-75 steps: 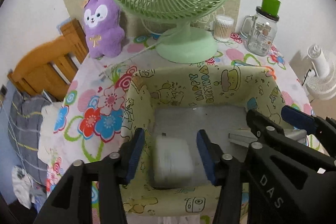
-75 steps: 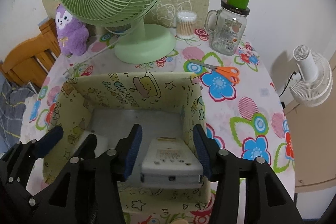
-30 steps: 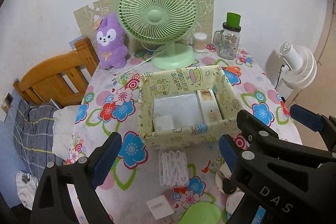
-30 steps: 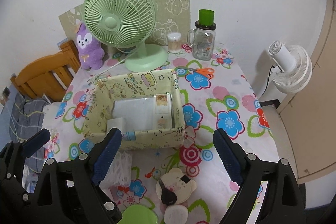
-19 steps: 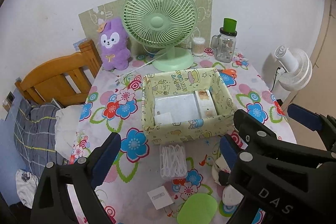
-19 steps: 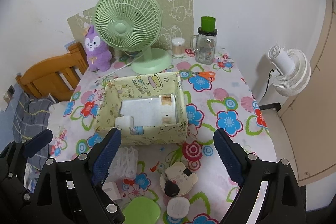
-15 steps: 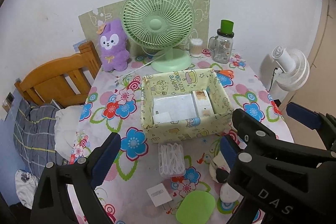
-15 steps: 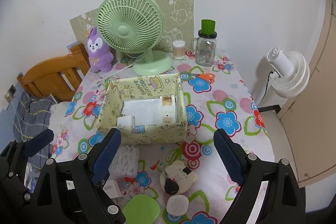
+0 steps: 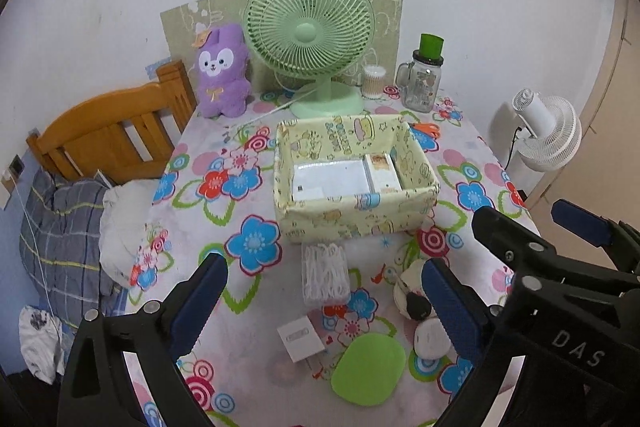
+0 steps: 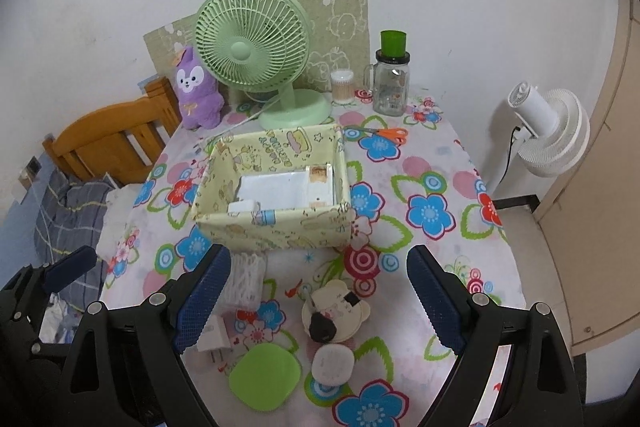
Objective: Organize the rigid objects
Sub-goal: 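Withdraw both grippers from the box toward the remaining items, then grasp the white MINGYIBA charger with the left gripper while the right grasps the white round case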
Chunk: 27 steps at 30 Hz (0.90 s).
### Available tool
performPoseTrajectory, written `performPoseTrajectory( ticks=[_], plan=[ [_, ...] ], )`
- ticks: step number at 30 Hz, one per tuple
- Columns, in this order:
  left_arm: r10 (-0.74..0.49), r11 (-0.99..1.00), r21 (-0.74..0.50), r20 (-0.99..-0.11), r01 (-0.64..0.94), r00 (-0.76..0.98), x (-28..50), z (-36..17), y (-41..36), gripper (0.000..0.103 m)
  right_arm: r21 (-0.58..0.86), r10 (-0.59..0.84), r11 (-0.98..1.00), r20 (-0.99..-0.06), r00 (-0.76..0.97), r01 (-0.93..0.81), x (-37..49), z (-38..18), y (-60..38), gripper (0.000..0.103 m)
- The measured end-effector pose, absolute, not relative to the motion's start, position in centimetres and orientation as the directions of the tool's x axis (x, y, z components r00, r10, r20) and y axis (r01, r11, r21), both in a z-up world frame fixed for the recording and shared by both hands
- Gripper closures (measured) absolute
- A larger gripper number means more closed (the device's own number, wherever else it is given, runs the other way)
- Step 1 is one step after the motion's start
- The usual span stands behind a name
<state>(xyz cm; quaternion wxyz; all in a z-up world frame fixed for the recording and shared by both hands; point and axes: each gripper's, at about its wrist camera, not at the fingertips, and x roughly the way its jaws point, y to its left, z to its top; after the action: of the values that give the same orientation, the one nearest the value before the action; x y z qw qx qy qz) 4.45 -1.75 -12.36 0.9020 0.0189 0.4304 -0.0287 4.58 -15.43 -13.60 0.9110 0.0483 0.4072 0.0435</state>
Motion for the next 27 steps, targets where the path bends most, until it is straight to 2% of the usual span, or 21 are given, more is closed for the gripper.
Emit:
performPoseTrajectory(
  ticks=[12,27],
  plan=[
    [-0.059,0.998,-0.025,-0.782,0.062,0.62,2.7,-14.9,-0.7,0.002,0.133,0.129,0.99,-0.714,0.688,-0.048,2.3,-15.9,-15.7,0.011],
    [-0.03,0.999,-0.007,-0.827,0.043,0.561,1.7,-21.5,0.4,0.002,0.037,0.052,0.999,-0.737,0.674,-0.036,1.2,-22.0,-14.4,0.011]
  ],
)
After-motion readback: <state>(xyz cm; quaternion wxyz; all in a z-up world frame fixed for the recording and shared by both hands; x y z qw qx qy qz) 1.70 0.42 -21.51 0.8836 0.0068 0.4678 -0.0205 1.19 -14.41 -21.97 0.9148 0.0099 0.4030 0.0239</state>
